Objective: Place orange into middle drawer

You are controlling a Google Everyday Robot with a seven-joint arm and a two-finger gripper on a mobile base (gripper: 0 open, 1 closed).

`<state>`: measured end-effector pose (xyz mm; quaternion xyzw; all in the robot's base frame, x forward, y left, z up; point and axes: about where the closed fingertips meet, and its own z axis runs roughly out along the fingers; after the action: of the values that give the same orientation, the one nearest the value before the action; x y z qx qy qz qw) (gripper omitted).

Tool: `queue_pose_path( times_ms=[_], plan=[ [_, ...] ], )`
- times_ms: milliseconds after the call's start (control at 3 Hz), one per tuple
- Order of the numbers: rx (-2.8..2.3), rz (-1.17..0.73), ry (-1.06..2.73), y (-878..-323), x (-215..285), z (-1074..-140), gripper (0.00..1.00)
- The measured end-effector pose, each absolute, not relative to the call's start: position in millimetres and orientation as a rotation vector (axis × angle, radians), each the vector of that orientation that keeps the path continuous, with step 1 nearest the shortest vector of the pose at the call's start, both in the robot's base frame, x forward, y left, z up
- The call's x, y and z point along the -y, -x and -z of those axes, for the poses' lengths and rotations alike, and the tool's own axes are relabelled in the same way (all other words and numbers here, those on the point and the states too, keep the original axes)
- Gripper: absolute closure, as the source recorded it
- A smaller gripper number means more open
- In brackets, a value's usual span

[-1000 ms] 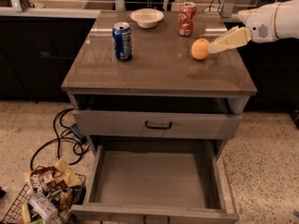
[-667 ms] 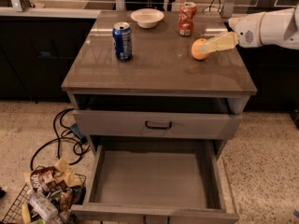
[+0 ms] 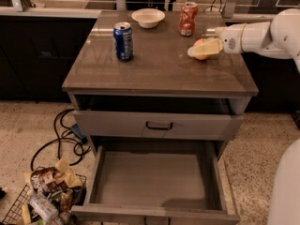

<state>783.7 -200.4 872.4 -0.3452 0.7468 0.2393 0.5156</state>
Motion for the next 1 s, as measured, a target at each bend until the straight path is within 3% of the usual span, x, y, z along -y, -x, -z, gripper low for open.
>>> queue_pose_path(
  times_ms=[667,1000],
  plan=[
    [-1.777,-0.636,0.801,-794.6,188.4,-836.8,0.0],
    [-1.777,-0.642,0.805,-795.2,184.4,-835.4,0.18]
  ],
)
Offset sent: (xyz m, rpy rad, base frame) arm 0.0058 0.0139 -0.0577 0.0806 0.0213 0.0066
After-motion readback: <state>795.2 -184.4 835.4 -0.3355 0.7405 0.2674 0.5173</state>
